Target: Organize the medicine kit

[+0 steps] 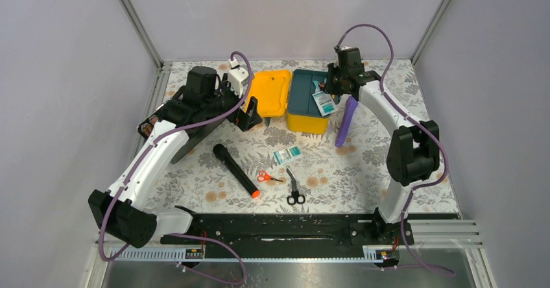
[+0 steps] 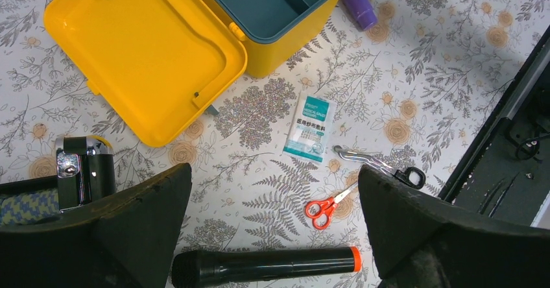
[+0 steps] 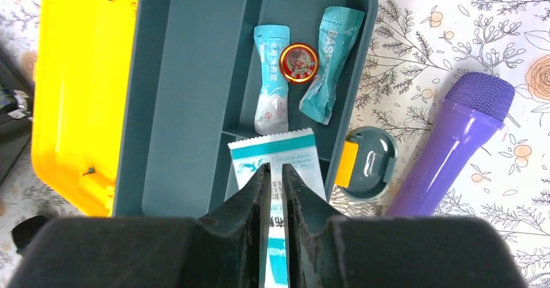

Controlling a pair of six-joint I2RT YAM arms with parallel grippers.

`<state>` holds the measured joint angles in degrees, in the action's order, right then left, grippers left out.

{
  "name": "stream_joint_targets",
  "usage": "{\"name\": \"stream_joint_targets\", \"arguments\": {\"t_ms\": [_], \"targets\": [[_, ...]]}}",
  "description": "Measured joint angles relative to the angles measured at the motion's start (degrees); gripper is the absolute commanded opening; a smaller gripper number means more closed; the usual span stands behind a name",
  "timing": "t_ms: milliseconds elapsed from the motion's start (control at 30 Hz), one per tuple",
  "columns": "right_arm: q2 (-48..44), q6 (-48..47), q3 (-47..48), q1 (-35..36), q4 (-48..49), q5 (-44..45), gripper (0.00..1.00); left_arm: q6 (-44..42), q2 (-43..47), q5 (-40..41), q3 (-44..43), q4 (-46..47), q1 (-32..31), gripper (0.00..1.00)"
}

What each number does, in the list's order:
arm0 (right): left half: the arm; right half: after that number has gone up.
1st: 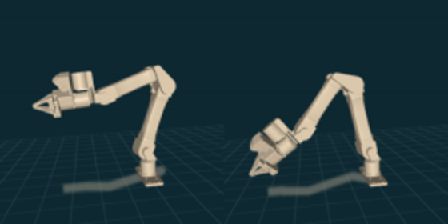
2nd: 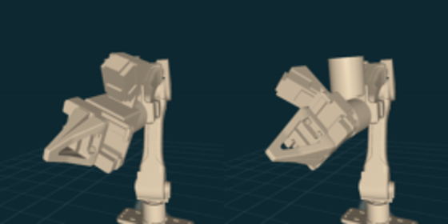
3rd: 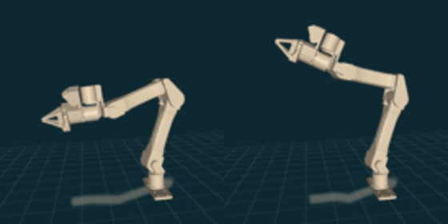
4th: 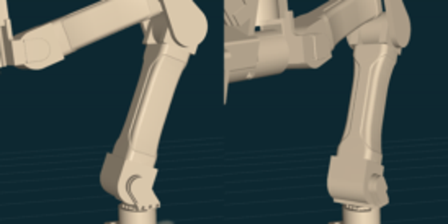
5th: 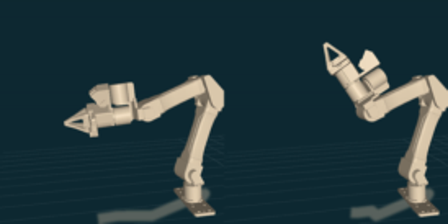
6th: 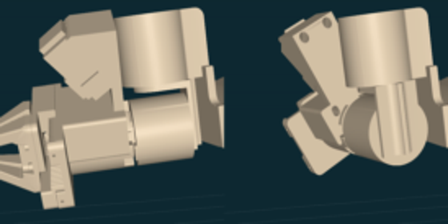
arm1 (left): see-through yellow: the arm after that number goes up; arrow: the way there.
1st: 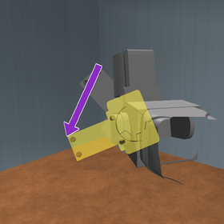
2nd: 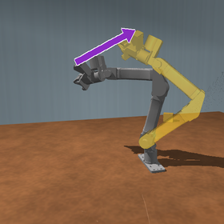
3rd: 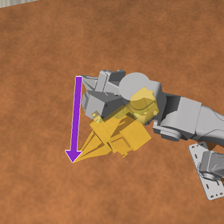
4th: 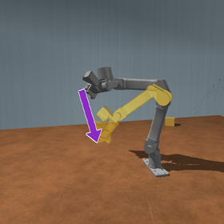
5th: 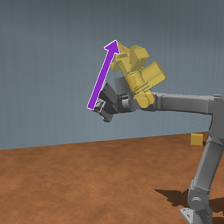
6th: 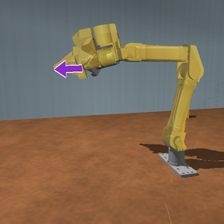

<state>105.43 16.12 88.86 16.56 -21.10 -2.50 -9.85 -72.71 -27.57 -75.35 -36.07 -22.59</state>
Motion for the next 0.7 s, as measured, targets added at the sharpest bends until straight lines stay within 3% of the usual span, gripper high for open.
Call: {"name": "stream_joint_targets", "arguments": {"t_ms": [700], "targets": [[-5.2,0.9,-8.0,0.1,-2.6,-1.0,0.17,0.9,0.0,-0.6,0.6,0.5,0.0,0.99]]}}
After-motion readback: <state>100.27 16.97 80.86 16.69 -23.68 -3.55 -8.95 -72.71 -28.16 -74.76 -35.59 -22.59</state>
